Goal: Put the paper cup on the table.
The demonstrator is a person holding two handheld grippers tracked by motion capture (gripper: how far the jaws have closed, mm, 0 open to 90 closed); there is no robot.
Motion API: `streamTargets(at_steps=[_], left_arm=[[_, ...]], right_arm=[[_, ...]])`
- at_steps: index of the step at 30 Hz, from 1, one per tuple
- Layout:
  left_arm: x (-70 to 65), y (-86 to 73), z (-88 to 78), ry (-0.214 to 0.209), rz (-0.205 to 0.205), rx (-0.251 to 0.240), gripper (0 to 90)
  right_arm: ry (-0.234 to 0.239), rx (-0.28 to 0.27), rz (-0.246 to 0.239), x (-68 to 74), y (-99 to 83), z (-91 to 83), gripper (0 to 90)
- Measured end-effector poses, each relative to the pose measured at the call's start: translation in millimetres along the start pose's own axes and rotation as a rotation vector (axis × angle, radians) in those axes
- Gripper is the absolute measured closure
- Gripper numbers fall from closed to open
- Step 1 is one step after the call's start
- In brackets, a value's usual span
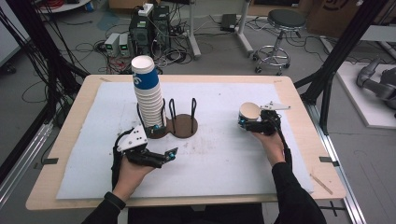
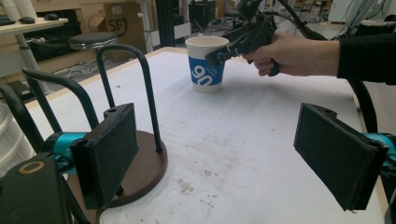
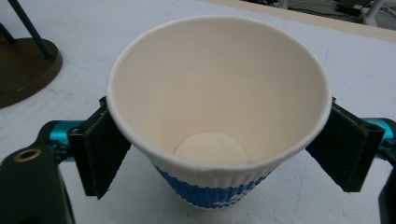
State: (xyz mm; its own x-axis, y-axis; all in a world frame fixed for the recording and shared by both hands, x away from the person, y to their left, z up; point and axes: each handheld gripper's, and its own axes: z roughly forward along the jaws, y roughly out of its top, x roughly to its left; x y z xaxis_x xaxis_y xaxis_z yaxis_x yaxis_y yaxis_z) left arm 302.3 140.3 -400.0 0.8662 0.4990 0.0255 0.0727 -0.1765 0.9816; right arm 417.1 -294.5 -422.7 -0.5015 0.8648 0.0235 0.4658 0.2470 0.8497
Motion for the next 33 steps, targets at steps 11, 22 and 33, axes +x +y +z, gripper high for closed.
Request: streamTargets(at_steps=[11, 22, 33], left_arm=[[-0.2, 0.1, 0.2, 0.003, 0.001, 0.003, 13.7], [-0.3, 0.9, -0.1, 0.007, 0.000, 0.002, 13.7], [0.8, 1.8, -2.5, 0.024, 0.001, -0.002, 13.7]], right_arm=[[-0.025, 0.035, 0.014, 4.0, -1.6, -11.3, 13.4], [-0.032, 0.078, 0.070, 11.5, -8.0, -32.3, 13.4], [0.014, 0.000, 0.115, 6.0, -17.5, -69.5, 13.5]])
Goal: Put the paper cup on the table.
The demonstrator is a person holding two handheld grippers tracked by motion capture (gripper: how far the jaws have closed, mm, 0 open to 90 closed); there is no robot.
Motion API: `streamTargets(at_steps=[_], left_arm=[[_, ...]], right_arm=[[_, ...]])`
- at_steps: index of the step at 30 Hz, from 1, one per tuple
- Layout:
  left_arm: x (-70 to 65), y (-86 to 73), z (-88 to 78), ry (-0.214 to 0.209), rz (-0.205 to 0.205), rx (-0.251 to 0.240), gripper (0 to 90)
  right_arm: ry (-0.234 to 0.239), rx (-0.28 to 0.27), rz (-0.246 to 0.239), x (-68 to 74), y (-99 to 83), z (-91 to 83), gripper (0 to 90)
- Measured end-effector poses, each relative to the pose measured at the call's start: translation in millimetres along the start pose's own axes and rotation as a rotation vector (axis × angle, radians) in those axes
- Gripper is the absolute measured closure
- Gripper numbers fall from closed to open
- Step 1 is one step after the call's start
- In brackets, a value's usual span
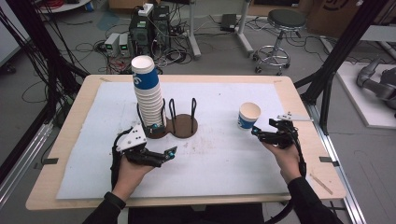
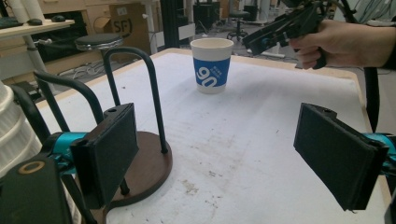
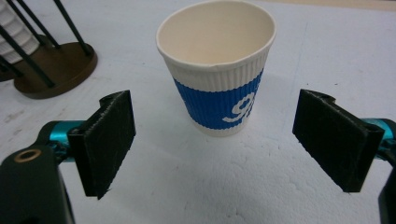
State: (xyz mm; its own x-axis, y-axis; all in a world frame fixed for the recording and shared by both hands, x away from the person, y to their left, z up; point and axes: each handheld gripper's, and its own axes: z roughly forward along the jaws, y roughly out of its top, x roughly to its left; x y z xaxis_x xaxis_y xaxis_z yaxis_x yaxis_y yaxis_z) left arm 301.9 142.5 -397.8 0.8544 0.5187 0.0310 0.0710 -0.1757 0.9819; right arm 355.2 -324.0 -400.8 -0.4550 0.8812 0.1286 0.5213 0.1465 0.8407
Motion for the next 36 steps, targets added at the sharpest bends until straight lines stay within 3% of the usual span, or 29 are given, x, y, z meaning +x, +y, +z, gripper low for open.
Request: streamTargets(at_steps=[15, 20, 23, 26, 36], left_arm=[[2.5, 0.1, -2.7, 0.023, -0.002, -0.002, 13.7], [2.8, -0.1, -4.0, 0.027, 0.000, -0.001, 13.7], [2.9, 1.2, -4.4, 0.026, 0.000, -0.009, 13.7], [2.7, 2.1, -4.8, 0.029, 0.002, -0.011, 13.7], [6.1, -0.5, -5.0, 0.032, -0.006, -0.009, 13.7]], right_arm=[[0.111, -0.110, -0.037, 9.7, -5.4, -28.3, 13.6], [0.144, -0.170, -0.082, 16.8, -4.3, -33.4, 13.7], [0.171, -0.217, -0.145, 20.7, -5.6, -35.0, 13.8], [0.194, -0.220, -0.176, 23.0, -8.5, -32.0, 15.1], [0.200, -0.242, -0.163, 20.6, -4.4, -35.0, 15.1]])
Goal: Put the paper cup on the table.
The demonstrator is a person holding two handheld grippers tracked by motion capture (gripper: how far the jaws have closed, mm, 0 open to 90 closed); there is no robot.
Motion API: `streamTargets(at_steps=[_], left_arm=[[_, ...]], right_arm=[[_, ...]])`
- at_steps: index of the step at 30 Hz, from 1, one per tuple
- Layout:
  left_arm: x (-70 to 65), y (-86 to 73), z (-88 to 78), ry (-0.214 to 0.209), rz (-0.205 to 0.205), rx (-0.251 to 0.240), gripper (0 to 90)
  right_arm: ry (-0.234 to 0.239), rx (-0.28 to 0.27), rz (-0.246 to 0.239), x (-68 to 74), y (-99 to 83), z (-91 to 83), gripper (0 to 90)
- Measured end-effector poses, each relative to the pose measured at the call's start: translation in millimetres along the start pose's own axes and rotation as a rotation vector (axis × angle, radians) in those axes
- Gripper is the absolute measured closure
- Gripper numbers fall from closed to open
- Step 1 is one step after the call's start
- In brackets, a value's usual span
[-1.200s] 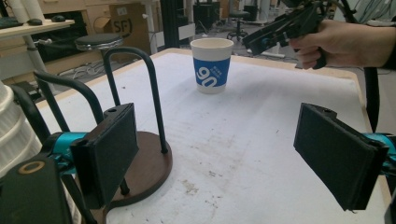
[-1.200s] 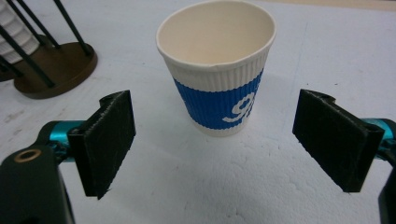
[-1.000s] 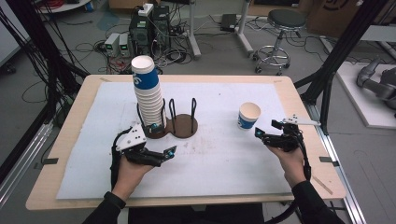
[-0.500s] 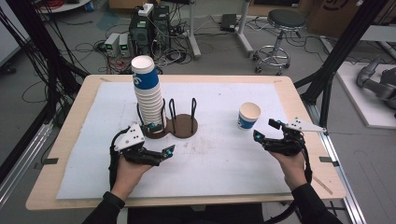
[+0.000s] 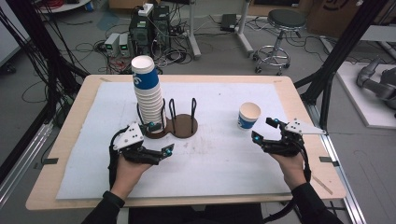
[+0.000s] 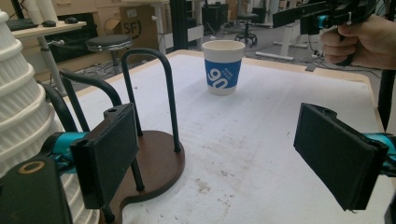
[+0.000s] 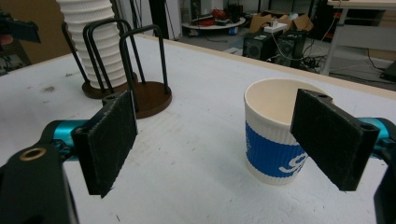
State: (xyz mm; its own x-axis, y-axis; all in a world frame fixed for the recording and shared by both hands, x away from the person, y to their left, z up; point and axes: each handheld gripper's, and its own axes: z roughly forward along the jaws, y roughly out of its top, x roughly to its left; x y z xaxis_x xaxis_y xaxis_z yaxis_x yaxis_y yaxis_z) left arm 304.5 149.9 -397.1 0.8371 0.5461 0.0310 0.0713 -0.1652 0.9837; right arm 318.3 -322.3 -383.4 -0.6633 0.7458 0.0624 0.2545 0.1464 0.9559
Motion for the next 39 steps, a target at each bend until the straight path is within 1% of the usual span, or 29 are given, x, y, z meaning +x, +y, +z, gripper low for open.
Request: streamTargets(at_steps=[2, 4, 7, 18, 24, 26, 32, 39], left_arm=[[0.2, -0.2, 0.0, -0.001, 0.001, 0.000, 13.7], [-0.1, 0.0, -0.2, -0.003, 0.003, 0.000, 13.7], [-0.1, -0.1, -0.1, -0.005, 0.004, -0.001, 13.7], [2.1, -1.5, -0.1, -0.009, 0.003, 0.004, 13.7], [1.5, -0.5, -0.6, -0.009, 0.005, 0.002, 13.8], [1.1, -0.1, -1.0, -0.011, 0.008, 0.001, 13.7], [-0.3, 1.9, -2.5, -0.009, 0.012, -0.006, 13.7], [0.9, 1.9, -3.5, -0.003, 0.007, -0.007, 13.7]], right_arm=[[-0.004, -0.004, 0.007, -0.4, 1.1, -2.3, 15.1], [-0.004, -0.011, 0.000, -0.5, 1.9, -4.1, 15.1], [-0.001, -0.014, 0.003, -0.3, 3.1, -5.0, 15.1], [0.019, 0.000, 0.005, 1.0, 3.9, -2.8, 15.2], [0.014, 0.005, 0.009, 0.5, 3.5, -2.6, 15.2], [0.021, 0.006, 0.010, 0.6, 3.4, -2.8, 15.1], [0.020, 0.004, 0.005, 2.3, 4.1, -3.4, 15.2], [0.024, -0.002, -0.001, 2.4, 3.8, -3.1, 15.2]])
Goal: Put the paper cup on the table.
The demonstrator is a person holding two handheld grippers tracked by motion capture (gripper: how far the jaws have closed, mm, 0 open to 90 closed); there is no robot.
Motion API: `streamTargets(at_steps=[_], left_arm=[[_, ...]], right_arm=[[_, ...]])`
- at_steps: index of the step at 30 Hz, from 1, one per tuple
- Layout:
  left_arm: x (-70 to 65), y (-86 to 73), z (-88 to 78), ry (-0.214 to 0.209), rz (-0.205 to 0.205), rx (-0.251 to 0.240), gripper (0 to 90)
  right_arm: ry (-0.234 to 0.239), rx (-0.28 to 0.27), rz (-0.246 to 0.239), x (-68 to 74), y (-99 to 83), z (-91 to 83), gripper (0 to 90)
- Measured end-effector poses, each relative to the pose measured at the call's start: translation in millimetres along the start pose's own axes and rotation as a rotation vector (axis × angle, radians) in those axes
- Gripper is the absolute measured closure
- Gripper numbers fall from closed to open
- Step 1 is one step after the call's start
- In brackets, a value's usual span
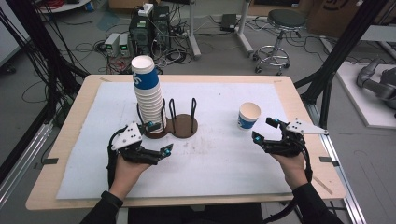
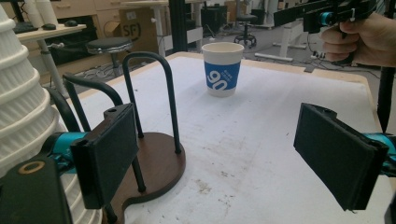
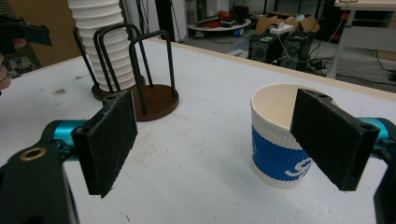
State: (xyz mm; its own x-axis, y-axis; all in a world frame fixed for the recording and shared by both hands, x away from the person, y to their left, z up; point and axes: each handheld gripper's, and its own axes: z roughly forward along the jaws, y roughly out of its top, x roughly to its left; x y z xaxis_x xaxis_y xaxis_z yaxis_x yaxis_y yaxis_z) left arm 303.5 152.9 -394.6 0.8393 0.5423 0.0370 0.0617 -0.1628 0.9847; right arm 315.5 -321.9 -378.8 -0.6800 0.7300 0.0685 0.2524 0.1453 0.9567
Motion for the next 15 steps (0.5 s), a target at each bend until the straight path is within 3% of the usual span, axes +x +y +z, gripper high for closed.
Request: streamTargets(at_steps=[15], left_arm=[[0.7, 0.6, -1.2, 0.006, 0.002, -0.004, 13.7]], right_arm=[[0.009, 0.009, -0.003, 0.2, 0.3, 0.5, 15.1]])
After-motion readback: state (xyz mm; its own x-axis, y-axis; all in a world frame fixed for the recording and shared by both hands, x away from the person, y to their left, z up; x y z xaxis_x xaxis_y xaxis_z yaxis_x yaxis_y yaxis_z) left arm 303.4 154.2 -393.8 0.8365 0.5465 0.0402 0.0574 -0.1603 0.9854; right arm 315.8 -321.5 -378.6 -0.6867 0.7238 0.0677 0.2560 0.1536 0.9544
